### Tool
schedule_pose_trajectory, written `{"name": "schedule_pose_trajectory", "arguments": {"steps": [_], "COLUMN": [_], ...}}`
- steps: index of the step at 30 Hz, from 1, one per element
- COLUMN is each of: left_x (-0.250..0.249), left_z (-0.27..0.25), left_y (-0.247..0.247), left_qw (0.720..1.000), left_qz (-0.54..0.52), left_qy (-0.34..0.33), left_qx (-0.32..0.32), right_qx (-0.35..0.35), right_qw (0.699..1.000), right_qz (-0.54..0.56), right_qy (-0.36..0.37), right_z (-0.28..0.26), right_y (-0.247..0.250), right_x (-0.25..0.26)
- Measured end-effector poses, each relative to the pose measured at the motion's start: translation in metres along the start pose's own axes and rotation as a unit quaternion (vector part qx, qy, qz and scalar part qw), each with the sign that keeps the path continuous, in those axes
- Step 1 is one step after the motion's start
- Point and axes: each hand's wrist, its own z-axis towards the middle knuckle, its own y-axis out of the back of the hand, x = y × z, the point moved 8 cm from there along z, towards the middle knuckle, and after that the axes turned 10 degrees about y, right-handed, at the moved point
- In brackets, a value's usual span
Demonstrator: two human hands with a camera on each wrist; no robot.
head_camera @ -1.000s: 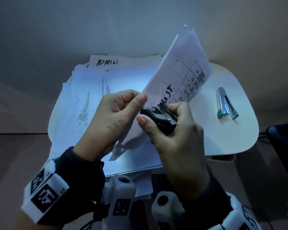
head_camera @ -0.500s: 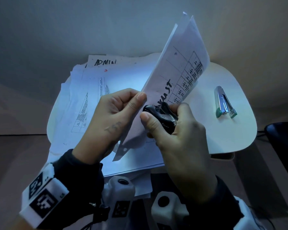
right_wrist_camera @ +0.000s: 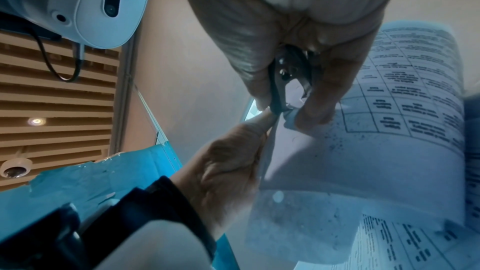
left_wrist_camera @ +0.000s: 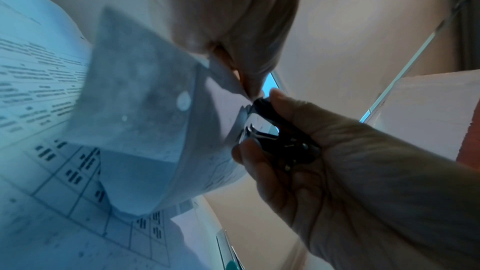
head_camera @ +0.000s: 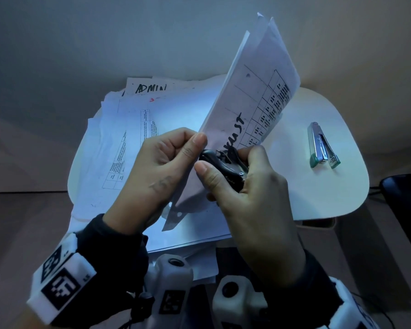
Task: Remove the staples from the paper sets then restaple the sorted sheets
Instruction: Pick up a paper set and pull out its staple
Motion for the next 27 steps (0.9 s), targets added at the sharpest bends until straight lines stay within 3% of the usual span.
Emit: {"name": "schedule_pose_trajectory", "arguments": {"steps": [8,22,27], "left_x": [0.006,-0.002,0.007], "left_z": [0.005,0.001,0.004], "left_y": [0.009,-0.002,0.001], "left_qw": [1.000,0.999,0.999], "left_qz": [0.012,0.047,-0.010], "left_qy": [0.006,-0.023,-0.009], "left_qx": [0.015,0.002,0.047], "right_qx": [0.010,-0.051,-0.063], "right_qw": [1.000,0.997,0.995], "right_qz": [0.004,0.053,0.072], "right_qy": [0.024,0.030,0.020], "right_z": [0.001,0.000,0.002], "right_y": [0.000,0.004,0.002], "right_x": [0.007,-0.003,-0.009]}}
